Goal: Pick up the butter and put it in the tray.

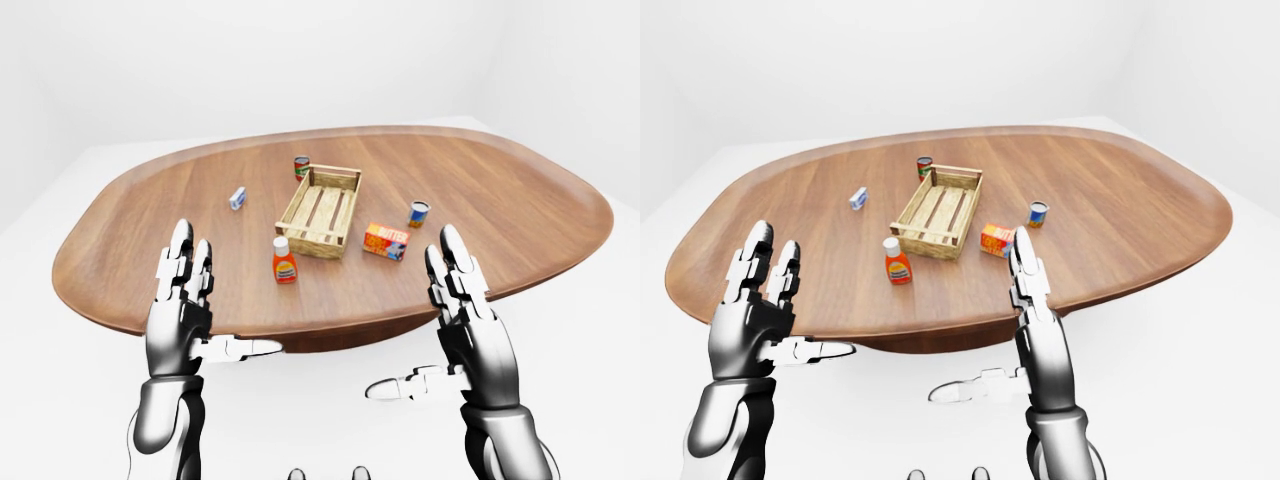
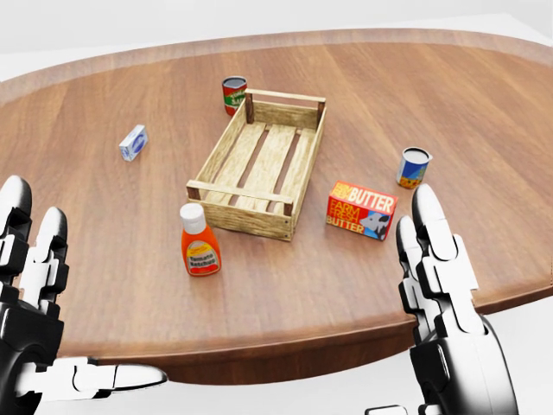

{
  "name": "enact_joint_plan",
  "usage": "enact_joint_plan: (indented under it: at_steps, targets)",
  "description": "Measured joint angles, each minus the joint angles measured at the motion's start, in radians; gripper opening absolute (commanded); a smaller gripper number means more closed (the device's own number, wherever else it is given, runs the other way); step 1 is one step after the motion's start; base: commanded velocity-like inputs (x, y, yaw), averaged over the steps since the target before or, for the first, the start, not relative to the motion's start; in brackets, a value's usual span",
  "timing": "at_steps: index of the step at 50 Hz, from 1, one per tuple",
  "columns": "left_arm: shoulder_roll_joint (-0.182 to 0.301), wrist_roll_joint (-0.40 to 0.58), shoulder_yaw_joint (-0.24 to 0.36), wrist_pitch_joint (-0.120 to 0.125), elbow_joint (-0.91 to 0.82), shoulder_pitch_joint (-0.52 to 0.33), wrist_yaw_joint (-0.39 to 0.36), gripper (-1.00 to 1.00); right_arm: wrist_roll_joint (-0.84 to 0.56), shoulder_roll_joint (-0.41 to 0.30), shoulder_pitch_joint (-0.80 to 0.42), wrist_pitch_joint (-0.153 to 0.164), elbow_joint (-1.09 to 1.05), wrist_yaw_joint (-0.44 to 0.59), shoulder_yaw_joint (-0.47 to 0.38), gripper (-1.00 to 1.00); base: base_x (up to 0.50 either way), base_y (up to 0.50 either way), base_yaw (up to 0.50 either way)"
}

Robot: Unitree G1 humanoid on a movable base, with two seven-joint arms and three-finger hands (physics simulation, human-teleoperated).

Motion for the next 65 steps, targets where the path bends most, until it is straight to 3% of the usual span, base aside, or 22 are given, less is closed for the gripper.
enact_joint_plan:
  at_steps: [41, 65]
  targets:
    - [0.000, 0.001, 0.001, 0.000, -0.003, -0.001, 0.001, 1.00, -0.027, -0.003, 0.001, 0.000, 0.002, -0.006, 0.011, 1.00, 0.47, -0.08, 0.00]
    - [-0.001, 0.005, -0.004, 0.000, 0.006, 0.000, 0.004, 1.00, -0.018, -0.002, 0.021, -0.006, -0.017, -0.008, -0.009, 1.00, 0.02, 0.00, 0.00]
